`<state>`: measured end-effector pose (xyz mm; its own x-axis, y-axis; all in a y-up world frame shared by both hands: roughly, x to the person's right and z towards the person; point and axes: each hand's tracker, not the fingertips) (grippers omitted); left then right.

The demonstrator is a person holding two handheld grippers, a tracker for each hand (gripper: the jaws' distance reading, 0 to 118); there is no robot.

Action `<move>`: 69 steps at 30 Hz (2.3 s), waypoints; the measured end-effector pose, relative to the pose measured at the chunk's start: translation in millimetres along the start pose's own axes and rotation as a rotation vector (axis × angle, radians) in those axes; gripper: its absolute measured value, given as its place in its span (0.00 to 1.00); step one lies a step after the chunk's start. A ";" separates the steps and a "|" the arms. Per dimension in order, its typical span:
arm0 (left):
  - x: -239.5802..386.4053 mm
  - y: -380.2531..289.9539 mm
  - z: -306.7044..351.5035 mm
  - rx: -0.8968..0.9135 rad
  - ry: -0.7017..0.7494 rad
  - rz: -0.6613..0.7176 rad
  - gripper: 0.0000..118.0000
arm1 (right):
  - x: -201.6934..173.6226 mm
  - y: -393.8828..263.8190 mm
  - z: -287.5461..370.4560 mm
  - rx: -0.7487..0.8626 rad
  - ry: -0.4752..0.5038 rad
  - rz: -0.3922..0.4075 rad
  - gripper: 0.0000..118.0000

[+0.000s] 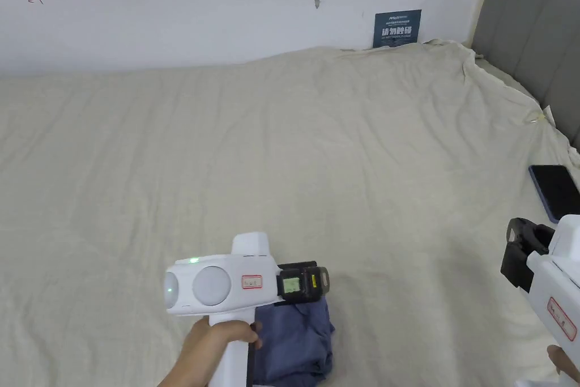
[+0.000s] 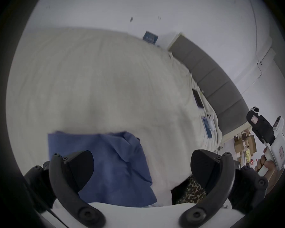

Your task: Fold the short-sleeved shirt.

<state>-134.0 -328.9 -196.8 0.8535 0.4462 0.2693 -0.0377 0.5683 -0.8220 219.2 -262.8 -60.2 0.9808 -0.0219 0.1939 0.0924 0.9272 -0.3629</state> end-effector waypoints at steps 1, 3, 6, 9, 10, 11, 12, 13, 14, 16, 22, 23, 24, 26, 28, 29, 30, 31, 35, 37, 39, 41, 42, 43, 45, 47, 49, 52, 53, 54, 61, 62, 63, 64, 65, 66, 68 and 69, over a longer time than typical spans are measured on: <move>-2.8 -1.0 6.6 0.031 0.015 -0.014 1.00 | -1.0 0.5 0.5 0.002 0.001 0.001 0.00; -7.9 -3.8 13.3 0.084 0.065 -0.058 1.00 | -2.3 0.9 0.2 0.004 0.005 0.003 0.00; -14.1 -14.7 16.5 0.165 0.151 -0.123 0.91 | -2.7 0.1 -1.0 0.000 0.009 0.004 0.00; -24.0 -27.6 9.8 0.177 0.107 -0.155 0.36 | -4.5 -0.7 -0.7 -0.005 0.010 0.009 0.00; -26.9 -30.7 4.6 0.148 0.086 -0.134 0.18 | -5.5 -0.8 0.0 -0.007 0.011 0.009 0.00; -31.2 -32.7 -1.6 0.110 0.060 -0.102 0.12 | -5.5 -1.2 0.1 -0.008 0.010 0.009 0.00; -35.3 -36.5 -7.8 0.088 0.027 -0.073 0.05 | -5.2 -1.7 0.1 -0.009 0.008 0.009 0.00; -38.6 -41.4 -14.0 0.075 0.006 -0.036 0.00 | -4.8 -1.9 0.3 -0.011 0.007 0.008 0.00; -40.7 -45.6 -19.1 0.060 0.009 -0.016 0.00 | -4.3 -2.2 0.4 -0.012 0.005 0.007 0.00; -46.4 -51.4 -30.9 0.045 -0.055 0.056 0.00 | -3.0 -3.1 0.6 -0.016 0.001 0.007 0.00; -40.1 -65.0 -65.5 -0.021 -0.051 0.073 0.00 | 4.4 -5.9 -1.3 -0.027 -0.014 0.011 0.00; -37.1 -67.4 -69.8 -0.030 -0.053 0.074 0.00 | 5.4 -6.3 -1.3 -0.028 -0.016 0.010 0.00; -34.2 -70.0 -74.4 -0.033 -0.057 0.073 0.00 | 6.8 -6.8 -1.4 -0.030 -0.018 0.008 0.00; -28.0 -73.1 -83.4 -0.048 -0.053 0.071 0.00 | 9.4 -7.7 -1.8 -0.033 -0.025 0.008 0.00; -19.8 -79.2 -91.9 -0.067 -0.051 0.052 0.00 | 12.0 -8.9 -2.2 -0.037 -0.030 0.006 0.00; -15.9 -81.3 -95.4 -0.075 -0.052 0.038 0.00 | 10.4 -7.8 -0.7 -0.038 -0.032 0.004 0.00; -11.2 -83.6 -99.1 -0.084 -0.053 0.021 0.00 | 10.0 -7.3 -0.2 -0.041 -0.034 0.004 0.00; -6.8 -86.5 -102.7 -0.086 -0.051 0.013 0.00 | 10.1 -7.4 0.0 -0.042 -0.037 0.005 0.00; -0.1 -87.1 -110.7 -0.086 -0.065 0.031 0.00 | 13.2 -8.5 -1.3 -0.044 -0.041 0.002 0.00; 2.7 -87.0 -112.8 -0.089 -0.067 0.021 0.00 | 13.6 -8.4 -1.2 -0.044 -0.041 0.003 0.00; 3.2 -87.5 -113.1 -0.095 -0.068 0.021 0.00 | 13.9 -8.4 -0.5 -0.042 -0.041 0.000 0.00; 3.3 -87.5 -112.5 -0.098 -0.076 0.030 0.00 | 14.2 -7.9 0.2 -0.040 -0.042 -0.001 0.00; 4.2 -87.0 -110.4 -0.098 -0.076 0.027 0.00 | 14.5 -7.5 0.7 -0.039 -0.042 -0.003 0.00; 5.3 -86.1 -106.6 -0.093 -0.073 0.018 0.00 | 14.5 -6.9 1.5 -0.038 -0.041 -0.002 0.00; 6.3 -79.5 -93.6 -0.061 -0.098 0.021 0.00 | 14.5 -5.1 3.1 -0.032 -0.043 0.004 0.00; 8.9 -69.9 -77.7 -0.027 -0.116 0.002 0.00 | 14.0 -2.6 4.1 -0.026 -0.039 0.007 0.00; 10.4 -57.3 -57.2 0.018 -0.131 -0.030 0.00 | 11.4 1.1 5.5 -0.017 -0.034 0.011 0.00; 9.2 -36.3 -24.1 0.098 -0.137 -0.048 0.00 | 4.7 7.2 7.7 0.004 -0.023 0.017 0.00; 7.7 -29.1 -12.0 0.126 -0.137 -0.051 0.00 | 1.4 9.8 8.3 0.011 -0.016 0.019 0.00; 5.5 -22.0 0.0 0.156 -0.124 -0.054 0.00 | -2.0 12.5 8.8 0.019 -0.010 0.022 0.00; -14.8 16.3 77.0 0.363 -0.052 -0.093 0.00 | -29.0 31.7 9.8 0.080 0.048 0.040 0.00; -18.6 19.4 88.2 0.404 -0.033 -0.093 0.00 | -33.3 34.3 9.6 0.090 0.055 0.044 0.00; -22.4 22.3 97.3 0.438 -0.008 -0.100 0.00 | -37.8 36.9 9.5 0.100 0.064 0.047 0.00; -25.3 24.5 105.5 0.466 0.022 -0.120 0.00 | -41.5 39.1 9.0 0.107 0.072 0.048 0.00; -28.7 26.1 115.0 0.500 0.055 -0.127 0.00 | -46.2 41.7 8.3 0.114 0.082 0.049 0.00; -32.4 27.0 123.6 0.532 0.077 -0.135 0.00 | -50.7 43.8 7.9 0.122 0.090 0.052 0.00; -38.9 28.1 137.2 0.585 0.116 -0.134 0.00 | -59.1 47.1 7.4 0.140 0.102 0.058 0.00; -42.2 27.8 143.8 0.613 0.144 -0.143 0.00 | -63.8 48.8 7.1 0.148 0.109 0.061 0.00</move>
<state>-245.8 -232.5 -158.8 0.9318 0.2634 0.2498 -0.1719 0.9263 -0.3354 160.0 -213.4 -83.8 0.9973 0.0036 0.0729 0.0134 0.9728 -0.2314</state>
